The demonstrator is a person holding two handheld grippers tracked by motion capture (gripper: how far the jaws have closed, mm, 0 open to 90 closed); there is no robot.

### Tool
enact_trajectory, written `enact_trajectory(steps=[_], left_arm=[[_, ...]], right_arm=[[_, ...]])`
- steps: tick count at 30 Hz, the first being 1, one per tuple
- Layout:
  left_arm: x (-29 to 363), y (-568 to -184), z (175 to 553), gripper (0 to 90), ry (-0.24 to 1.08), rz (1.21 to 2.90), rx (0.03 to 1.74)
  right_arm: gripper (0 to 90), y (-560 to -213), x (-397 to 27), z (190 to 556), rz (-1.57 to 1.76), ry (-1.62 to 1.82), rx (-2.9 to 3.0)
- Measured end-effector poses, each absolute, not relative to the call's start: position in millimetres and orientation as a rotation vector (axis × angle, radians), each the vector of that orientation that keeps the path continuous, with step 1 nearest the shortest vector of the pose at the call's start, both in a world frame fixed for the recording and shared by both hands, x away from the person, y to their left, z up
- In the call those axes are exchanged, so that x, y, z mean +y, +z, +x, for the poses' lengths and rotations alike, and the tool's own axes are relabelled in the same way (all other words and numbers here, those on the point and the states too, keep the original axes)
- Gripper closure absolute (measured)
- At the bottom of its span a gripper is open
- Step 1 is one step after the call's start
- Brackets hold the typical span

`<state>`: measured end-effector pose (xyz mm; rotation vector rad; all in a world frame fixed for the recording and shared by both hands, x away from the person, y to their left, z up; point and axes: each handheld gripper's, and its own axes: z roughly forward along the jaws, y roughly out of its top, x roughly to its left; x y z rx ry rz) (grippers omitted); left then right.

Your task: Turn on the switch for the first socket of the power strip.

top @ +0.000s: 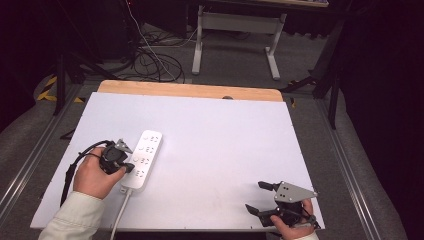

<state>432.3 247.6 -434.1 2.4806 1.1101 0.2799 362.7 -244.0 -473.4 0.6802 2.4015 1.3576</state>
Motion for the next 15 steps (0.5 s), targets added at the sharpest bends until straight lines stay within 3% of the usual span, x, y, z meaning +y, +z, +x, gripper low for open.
enact_trajectory(steps=[15], left_arm=[[248.9,-436.2,431.3,90.0,0.28,2.471,1.117]], right_arm=[[16.6,-473.4,-243.7,362.4,0.678,1.354,2.404]])
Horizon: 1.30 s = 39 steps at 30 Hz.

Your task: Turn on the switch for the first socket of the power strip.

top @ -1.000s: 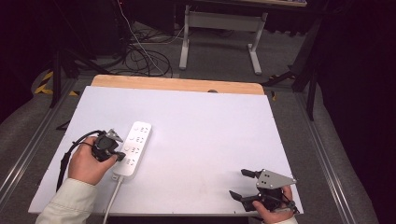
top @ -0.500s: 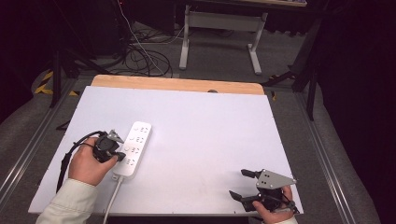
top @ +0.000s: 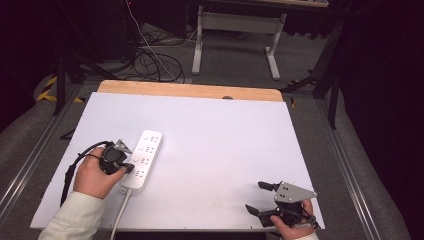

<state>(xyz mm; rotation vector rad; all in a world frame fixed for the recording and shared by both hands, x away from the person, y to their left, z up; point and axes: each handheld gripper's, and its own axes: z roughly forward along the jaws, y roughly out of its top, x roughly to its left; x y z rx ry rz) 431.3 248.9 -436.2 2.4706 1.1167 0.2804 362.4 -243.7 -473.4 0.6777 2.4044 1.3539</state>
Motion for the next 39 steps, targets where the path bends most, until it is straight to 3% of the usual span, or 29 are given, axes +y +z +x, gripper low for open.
enact_trajectory(steps=[24,39], left_arm=[[251,-438,430,90.0,0.28,2.421,1.138],[246,-406,411,90.0,0.364,2.344,1.075]], right_arm=[[16.6,-473,-243,362,0.685,1.353,2.4],[16.6,-474,-244,363,0.687,1.353,2.399]])
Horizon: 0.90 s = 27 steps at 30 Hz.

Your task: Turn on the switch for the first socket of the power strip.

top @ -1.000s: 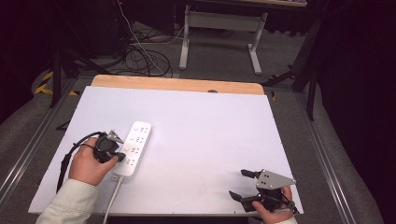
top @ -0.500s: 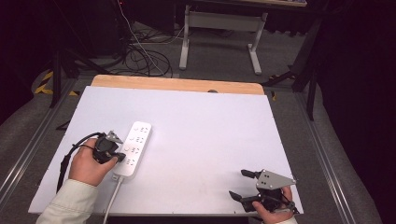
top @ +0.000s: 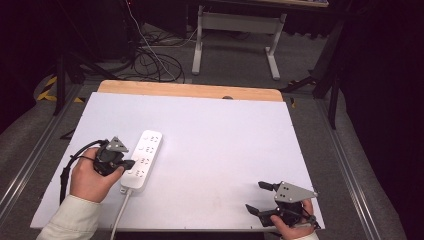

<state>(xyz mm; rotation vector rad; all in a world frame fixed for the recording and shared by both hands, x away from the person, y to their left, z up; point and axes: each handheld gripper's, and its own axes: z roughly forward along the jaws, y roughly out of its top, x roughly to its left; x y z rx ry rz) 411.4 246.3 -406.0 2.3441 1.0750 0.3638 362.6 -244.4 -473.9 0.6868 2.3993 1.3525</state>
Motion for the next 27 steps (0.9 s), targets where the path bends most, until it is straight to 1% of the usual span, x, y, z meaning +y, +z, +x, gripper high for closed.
enact_trajectory(steps=[9,20,22,24,27], left_arm=[[243,-387,400,90.0,0.399,2.328,1.026],[242,-382,393,89.7,0.403,2.298,1.004],[242,-381,392,78.8,0.41,2.289,1.001],[242,-379,391,74.2,0.407,2.274,0.989],[242,-377,389,62.7,0.435,2.251,0.982]], right_arm=[[16.6,-474,-243,366,0.685,1.353,2.405],[16.6,-474,-242,368,0.672,1.358,2.41],[16.6,-474,-242,368,0.673,1.358,2.409],[16.6,-474,-241,369,0.673,1.359,2.411],[16.6,-474,-241,368,0.67,1.358,2.411]])
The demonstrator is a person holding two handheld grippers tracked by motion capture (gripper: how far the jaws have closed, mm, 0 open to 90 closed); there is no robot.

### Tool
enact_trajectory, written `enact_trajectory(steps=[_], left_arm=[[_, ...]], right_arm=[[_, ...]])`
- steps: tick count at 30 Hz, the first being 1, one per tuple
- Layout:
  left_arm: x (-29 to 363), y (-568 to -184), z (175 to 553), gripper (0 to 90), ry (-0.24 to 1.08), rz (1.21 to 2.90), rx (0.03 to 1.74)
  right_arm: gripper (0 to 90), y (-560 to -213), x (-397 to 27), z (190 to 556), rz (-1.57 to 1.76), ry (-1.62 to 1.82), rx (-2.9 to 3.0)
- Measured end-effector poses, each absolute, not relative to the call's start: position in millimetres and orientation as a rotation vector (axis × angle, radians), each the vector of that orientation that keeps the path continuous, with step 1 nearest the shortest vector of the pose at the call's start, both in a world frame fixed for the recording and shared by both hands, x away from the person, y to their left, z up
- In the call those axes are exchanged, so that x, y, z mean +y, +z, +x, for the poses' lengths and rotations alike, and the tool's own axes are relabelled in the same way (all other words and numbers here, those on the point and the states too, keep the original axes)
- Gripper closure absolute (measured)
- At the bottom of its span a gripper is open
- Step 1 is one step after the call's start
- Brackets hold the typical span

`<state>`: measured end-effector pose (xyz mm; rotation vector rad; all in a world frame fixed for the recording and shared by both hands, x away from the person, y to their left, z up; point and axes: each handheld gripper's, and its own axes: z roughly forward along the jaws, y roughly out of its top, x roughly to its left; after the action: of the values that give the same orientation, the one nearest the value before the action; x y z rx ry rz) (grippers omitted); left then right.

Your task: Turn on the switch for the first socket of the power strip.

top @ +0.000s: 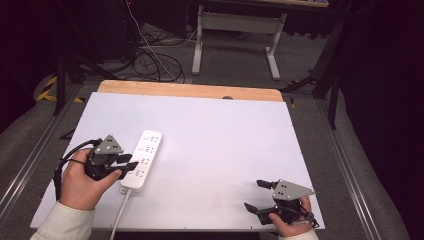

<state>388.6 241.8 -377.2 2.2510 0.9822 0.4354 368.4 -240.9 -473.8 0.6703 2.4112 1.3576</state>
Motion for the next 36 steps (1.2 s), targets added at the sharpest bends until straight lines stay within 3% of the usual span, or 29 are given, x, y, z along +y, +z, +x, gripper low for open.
enact_trajectory(steps=[2,3,5,14,36], left_arm=[[242,-376,387,52.0,0.457,2.223,0.973],[242,-375,385,52.0,0.469,2.198,0.967],[242,-374,382,37.0,0.489,2.155,0.941],[248,-374,366,18.0,0.537,2.028,0.832],[280,-425,332,10.0,0.543,1.857,0.789]], right_arm=[[16.6,-474,-241,368,0.672,1.358,2.41],[16.6,-474,-241,368,0.672,1.358,2.41],[16.6,-474,-241,368,0.673,1.357,2.41],[16.5,-473,-242,367,0.667,1.359,2.408],[15.1,-473,-242,367,0.664,1.361,2.408]])
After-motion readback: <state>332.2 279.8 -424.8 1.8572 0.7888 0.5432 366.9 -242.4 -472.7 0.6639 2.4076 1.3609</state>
